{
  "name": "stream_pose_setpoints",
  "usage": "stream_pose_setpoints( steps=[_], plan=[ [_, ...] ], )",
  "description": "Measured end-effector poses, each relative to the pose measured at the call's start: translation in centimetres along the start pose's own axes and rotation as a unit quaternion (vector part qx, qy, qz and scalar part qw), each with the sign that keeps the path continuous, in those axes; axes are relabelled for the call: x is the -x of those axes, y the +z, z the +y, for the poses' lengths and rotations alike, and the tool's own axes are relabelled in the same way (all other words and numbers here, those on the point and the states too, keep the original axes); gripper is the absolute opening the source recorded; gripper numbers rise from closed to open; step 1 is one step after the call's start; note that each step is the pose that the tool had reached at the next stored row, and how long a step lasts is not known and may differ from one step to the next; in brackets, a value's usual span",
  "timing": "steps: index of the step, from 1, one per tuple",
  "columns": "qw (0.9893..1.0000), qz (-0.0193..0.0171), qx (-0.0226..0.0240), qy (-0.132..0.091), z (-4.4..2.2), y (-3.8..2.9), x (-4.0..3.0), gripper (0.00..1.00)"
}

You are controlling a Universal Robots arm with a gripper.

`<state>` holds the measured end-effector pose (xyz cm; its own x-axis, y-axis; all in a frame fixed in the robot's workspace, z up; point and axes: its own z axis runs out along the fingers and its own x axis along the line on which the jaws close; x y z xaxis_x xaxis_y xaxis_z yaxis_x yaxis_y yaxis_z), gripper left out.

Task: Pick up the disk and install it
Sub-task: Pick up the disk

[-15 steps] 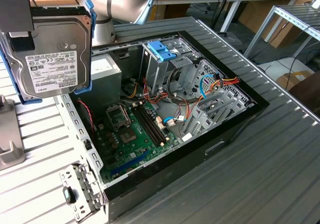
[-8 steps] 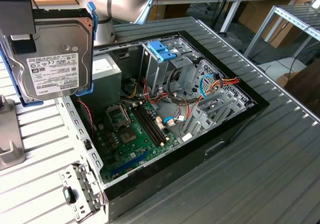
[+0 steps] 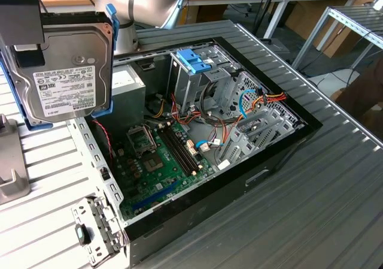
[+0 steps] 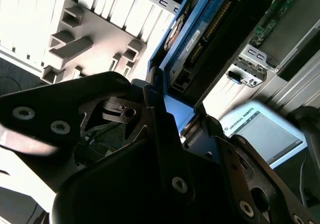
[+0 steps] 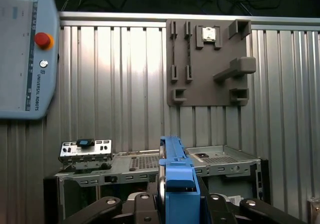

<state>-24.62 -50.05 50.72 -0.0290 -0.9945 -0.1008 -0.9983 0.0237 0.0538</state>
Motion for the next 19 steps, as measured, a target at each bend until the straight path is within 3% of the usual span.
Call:
stream_pose_setpoints(
  steps=[19],
  plan=[
    [1.0,0.0,0.0,0.0,-0.12,-0.1,-0.91,0.37]
  ],
)
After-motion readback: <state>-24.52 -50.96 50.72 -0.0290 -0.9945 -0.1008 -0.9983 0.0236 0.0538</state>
